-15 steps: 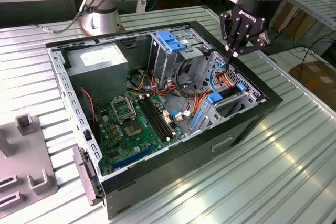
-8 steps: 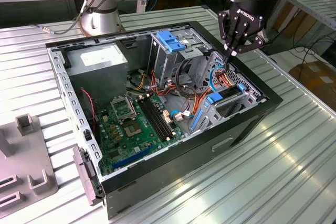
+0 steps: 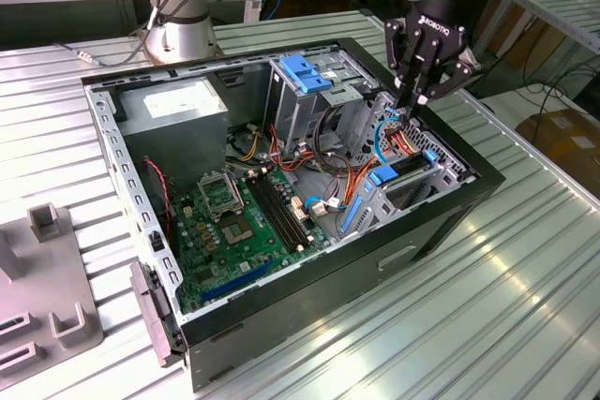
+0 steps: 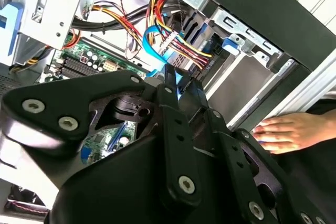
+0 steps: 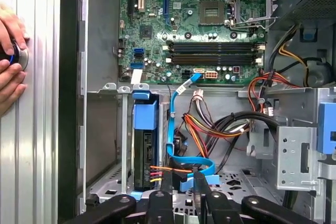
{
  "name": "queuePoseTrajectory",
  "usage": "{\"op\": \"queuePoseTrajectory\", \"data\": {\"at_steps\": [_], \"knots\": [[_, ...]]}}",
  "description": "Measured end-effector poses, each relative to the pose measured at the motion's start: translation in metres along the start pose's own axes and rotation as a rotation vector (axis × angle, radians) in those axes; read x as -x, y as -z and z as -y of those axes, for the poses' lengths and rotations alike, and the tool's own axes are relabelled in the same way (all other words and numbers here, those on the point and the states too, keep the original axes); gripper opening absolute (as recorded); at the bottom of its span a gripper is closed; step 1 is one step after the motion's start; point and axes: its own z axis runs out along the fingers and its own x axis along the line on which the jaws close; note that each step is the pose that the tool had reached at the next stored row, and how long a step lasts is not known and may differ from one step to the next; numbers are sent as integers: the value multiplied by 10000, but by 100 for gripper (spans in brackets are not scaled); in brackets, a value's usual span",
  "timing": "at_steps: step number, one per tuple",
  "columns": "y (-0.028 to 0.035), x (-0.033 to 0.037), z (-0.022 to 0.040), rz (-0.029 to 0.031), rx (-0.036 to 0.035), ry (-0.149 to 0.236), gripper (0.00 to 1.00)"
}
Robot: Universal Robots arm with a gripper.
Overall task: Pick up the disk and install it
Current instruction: 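Insert the second disk wire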
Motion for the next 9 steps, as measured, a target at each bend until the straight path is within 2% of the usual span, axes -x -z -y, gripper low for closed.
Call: {"op": "queuePoseTrajectory", "data": {"at_steps": [1, 3, 4, 6, 8, 9], "knots": [[-3, 9, 0, -39, 0, 1, 30], [-14, 29, 1, -198, 2, 7, 30], [-22, 45, 1, -329, 3, 12, 30], [-40, 94, 1, -729, 8, 26, 30], [-49, 126, 2, -921, 10, 30, 30], [-55, 155, 2, -1099, 12, 34, 30]]}}
